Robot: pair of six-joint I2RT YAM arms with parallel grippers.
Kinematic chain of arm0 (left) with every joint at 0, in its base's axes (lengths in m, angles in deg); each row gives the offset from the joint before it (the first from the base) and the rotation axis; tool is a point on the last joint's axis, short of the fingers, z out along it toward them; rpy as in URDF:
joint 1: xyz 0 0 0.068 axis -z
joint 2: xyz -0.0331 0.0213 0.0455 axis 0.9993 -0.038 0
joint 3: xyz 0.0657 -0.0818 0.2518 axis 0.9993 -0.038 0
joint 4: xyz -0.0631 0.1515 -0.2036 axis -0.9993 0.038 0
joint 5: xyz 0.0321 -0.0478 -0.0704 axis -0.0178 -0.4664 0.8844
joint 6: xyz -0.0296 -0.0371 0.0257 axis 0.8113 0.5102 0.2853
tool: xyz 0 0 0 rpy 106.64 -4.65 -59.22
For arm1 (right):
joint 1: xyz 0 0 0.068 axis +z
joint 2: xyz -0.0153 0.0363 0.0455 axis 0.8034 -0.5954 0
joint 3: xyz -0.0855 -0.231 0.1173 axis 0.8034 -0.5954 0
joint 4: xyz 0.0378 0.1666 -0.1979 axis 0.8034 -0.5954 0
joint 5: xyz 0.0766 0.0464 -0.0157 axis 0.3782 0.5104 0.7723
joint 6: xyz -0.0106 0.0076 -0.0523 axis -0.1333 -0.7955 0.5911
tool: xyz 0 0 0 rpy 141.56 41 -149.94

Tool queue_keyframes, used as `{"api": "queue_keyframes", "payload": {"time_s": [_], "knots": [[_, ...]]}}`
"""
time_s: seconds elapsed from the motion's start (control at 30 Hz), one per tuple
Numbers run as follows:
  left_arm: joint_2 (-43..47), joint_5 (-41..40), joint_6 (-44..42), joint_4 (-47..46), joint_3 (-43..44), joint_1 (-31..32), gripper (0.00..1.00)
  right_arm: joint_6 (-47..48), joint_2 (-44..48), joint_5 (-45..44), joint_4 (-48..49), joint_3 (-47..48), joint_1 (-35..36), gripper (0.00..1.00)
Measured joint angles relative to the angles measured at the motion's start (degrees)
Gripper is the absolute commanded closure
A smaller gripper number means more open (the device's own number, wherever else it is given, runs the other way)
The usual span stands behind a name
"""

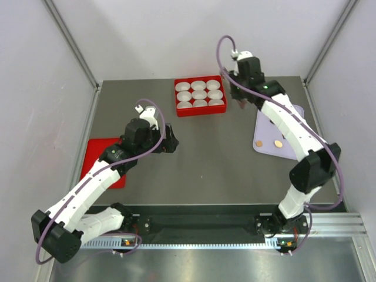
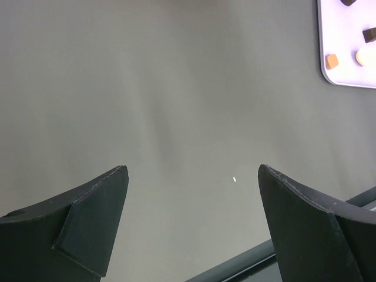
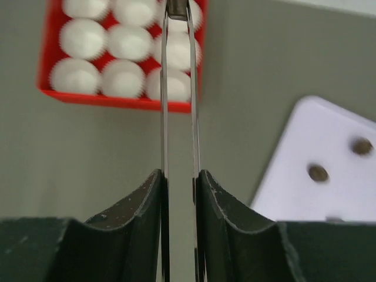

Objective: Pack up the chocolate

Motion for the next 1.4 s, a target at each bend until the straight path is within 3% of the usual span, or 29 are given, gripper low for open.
{"api": "queue_keyframes", "payload": {"time_s": [0.17, 0.47, 1.0, 1.4], "knots": [[0.3, -0.7, 0.0, 0.2, 0.1, 0.0, 0.04, -0.1, -9.1, 2.1, 6.6, 8.9, 3.5, 0.88], [1.8, -1.5, 0.0, 0.2, 0.0, 0.0, 0.04, 1.6, -20.0, 2.4, 12.7, 9.9, 3.1, 0.87], [0.8, -2.4, -0.8, 0.7, 0.3, 0.0, 0.04, 5.4, -28.5, -1.4, 16.3, 10.8, 3.1, 0.85], [-1.1, -2.9, -1.5, 1.1, 1.8, 0.0, 0.03, 8.0, -31.0, -4.4, 16.5, 12.9, 3.1, 0.71]]}}
